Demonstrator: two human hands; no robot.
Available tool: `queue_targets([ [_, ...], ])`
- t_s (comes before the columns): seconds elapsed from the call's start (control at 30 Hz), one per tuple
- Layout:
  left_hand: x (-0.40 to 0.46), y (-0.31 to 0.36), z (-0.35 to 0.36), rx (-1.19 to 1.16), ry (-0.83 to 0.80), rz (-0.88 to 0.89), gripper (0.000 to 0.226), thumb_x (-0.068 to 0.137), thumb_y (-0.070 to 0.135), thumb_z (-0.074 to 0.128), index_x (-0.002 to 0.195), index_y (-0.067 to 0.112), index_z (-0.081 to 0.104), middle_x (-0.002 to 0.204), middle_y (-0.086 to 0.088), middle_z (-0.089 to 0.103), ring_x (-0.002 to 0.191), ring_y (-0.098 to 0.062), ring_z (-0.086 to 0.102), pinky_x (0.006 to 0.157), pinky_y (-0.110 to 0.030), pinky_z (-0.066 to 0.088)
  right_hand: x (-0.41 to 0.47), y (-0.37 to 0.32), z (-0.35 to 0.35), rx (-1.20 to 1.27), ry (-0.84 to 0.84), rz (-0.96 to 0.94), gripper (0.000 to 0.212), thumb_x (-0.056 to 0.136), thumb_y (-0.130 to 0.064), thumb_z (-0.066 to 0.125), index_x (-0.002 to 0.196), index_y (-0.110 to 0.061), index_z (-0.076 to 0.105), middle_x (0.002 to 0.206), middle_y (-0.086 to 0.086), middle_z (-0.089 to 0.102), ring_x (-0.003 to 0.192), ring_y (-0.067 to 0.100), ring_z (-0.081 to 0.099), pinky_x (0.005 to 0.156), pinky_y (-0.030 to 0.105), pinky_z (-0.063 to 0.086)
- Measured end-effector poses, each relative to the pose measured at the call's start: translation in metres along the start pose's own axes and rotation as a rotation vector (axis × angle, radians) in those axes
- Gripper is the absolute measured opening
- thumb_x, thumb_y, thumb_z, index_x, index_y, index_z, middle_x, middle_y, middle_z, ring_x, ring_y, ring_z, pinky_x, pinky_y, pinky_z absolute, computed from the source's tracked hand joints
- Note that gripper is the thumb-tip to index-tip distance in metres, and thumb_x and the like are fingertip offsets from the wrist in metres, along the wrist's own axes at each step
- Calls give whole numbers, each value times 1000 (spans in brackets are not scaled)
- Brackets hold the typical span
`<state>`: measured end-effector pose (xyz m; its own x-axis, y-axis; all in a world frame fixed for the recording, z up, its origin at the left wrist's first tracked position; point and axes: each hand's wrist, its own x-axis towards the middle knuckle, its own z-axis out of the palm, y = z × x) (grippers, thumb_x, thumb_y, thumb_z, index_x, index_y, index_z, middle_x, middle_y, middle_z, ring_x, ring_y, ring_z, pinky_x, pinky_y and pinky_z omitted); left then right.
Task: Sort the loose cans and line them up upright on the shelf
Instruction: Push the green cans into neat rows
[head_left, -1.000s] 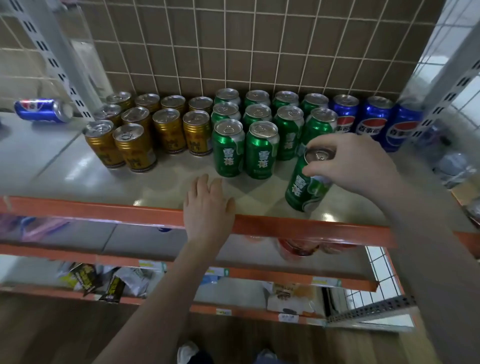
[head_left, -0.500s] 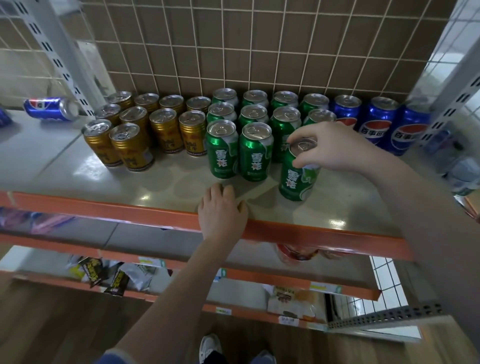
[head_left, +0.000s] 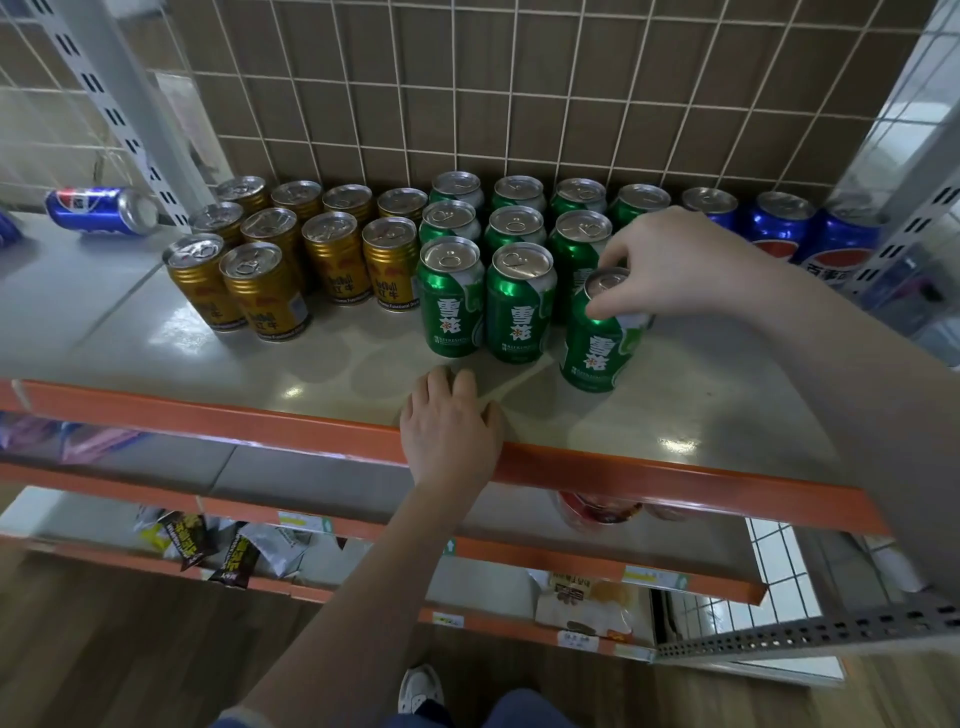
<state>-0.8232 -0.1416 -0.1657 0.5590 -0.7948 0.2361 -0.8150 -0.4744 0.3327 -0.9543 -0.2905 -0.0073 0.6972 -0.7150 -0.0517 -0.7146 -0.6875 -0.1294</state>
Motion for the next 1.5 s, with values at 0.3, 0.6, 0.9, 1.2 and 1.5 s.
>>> queue_targets([
  [0.3,-1,-1,2,12,56,30,33,77,31,48,96,7,62,101,-14,61,93,-34,56,76,-41,46,23,-1,-2,-28,8,-48,49,69,-35,69,104,-1,66,96,24,66,88,39,62,62,40,51],
  [0.6,0,-2,3,9,55,20,33,77,32,48,96,8,62,103,-14,61,95,-34,56,78,-41,47,25,-2,-1,-3,-8,-68,37,77,-32,68,103,-7,66,98,18,66,89,33,62,76,45,54],
  [0.9,0,-1,6,12,57,8,25,80,26,60,98,9,62,106,-13,61,98,-34,55,82,-42,45,17,2,5,9,45,-95,36,78,-32,66,103,-6,65,99,16,63,90,31,59,77,46,52],
  [1.2,0,1,2,-10,27,-16,28,83,26,54,104,9,61,114,-12,58,106,-33,51,88,-42,41,11,0,14,-17,124,-63,39,84,-31,60,112,-3,62,110,18,54,102,33,52,87,47,45],
  [1.5,2,2,-6,-25,-62,-45,32,88,30,47,114,13,55,124,-7,50,114,-26,43,93,-37,36,5,2,23,-8,161,-49,48,90,-39,53,131,-16,51,124,14,49,116,31,45,92,43,37],
])
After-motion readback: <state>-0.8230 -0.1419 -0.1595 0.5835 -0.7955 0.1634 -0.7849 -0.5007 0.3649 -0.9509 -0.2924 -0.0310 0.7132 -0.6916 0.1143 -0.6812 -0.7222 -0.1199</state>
